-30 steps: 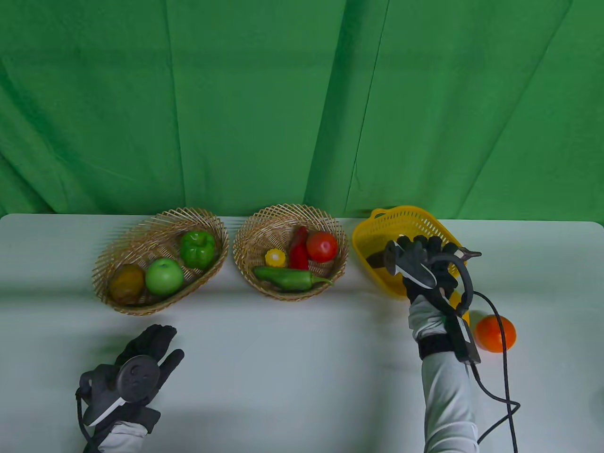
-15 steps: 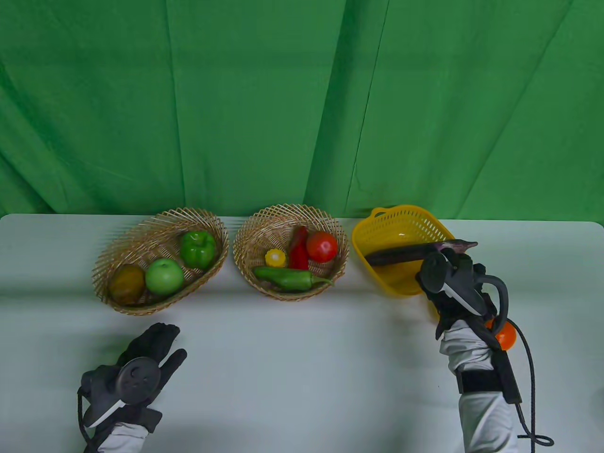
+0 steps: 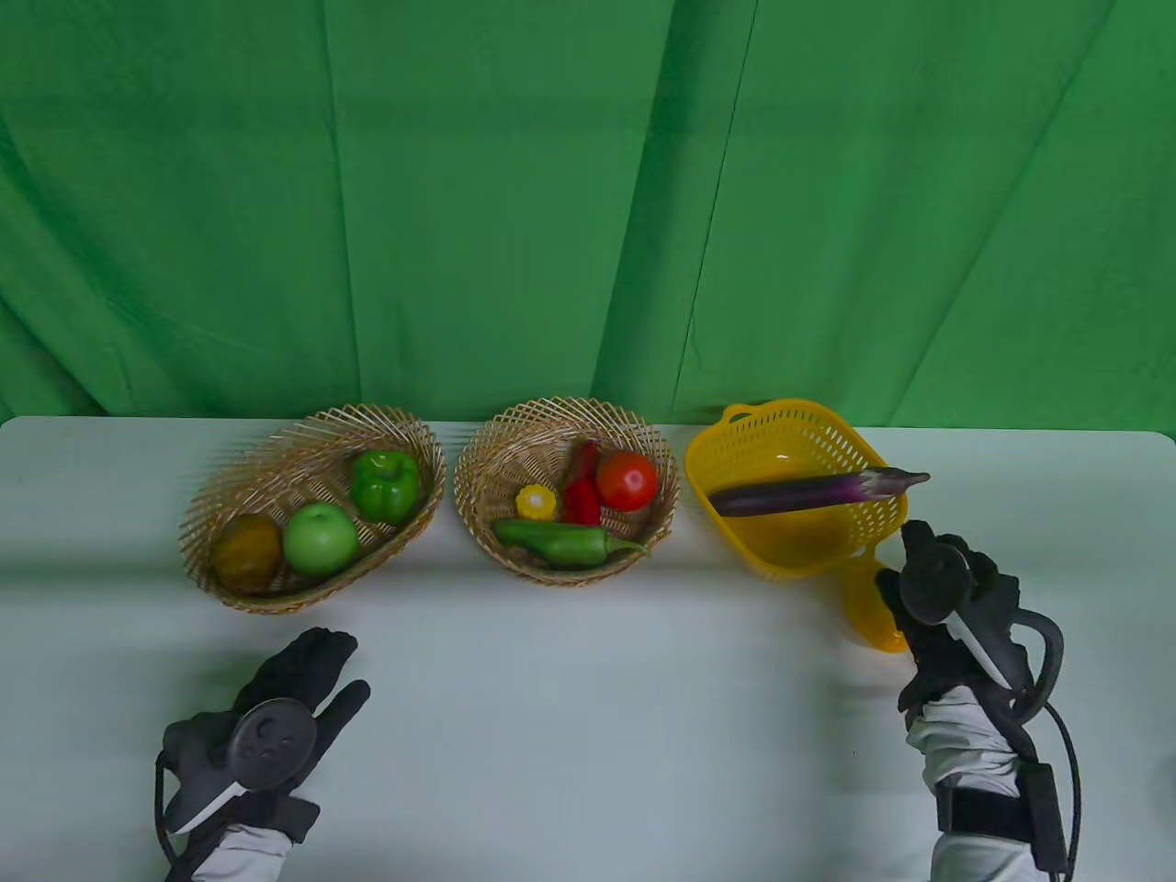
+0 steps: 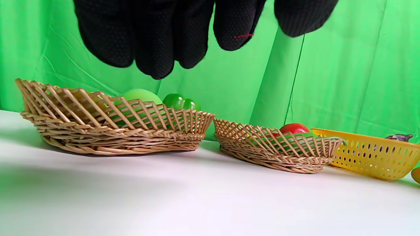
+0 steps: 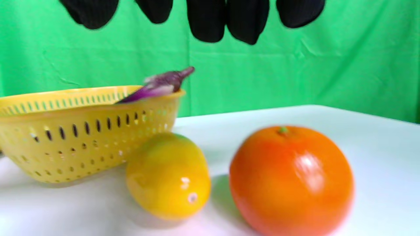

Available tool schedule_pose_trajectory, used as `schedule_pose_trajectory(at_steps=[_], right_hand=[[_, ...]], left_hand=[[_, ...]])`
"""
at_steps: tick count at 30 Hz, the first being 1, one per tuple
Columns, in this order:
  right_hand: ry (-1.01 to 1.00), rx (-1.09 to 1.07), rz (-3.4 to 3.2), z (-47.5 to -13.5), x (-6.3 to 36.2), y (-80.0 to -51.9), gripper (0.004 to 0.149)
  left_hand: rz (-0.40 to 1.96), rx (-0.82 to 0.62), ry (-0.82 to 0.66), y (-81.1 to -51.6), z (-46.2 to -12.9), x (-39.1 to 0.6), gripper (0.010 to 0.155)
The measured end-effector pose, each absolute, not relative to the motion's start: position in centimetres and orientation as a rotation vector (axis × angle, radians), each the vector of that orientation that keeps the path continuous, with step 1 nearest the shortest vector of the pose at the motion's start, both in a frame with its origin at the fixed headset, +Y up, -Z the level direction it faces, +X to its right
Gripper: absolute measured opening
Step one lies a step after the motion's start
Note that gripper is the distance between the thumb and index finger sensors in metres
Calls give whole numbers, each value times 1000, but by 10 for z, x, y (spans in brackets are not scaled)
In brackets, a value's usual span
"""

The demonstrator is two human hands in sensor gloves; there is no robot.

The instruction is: Place 10 objects into 3 containers, with green background

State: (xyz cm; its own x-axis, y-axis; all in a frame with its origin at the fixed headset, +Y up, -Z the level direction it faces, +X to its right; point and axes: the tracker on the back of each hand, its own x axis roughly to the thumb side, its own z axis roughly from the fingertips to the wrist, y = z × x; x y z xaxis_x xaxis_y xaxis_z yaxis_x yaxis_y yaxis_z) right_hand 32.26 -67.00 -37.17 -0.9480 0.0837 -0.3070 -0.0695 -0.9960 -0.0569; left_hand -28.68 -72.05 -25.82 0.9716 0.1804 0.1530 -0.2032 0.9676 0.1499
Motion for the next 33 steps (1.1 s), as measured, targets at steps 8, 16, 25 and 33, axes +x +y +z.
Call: schedule_pose_trajectory(at_steps=[8, 16, 25, 33], right_hand=[[29, -693, 2961, -371, 350, -706, 70], [152, -811, 2877, -375, 364, -728, 70], [254, -855, 2868, -377, 372, -745, 63], [304, -858, 2895, -382, 370, -745, 60]], left_hand=[[199, 165, -144, -721, -258, -286, 62], [199, 161, -135, -721, -258, -288, 62], [193, 149, -131, -722, -258, -288, 62], [186, 142, -131, -722, -258, -287, 62]])
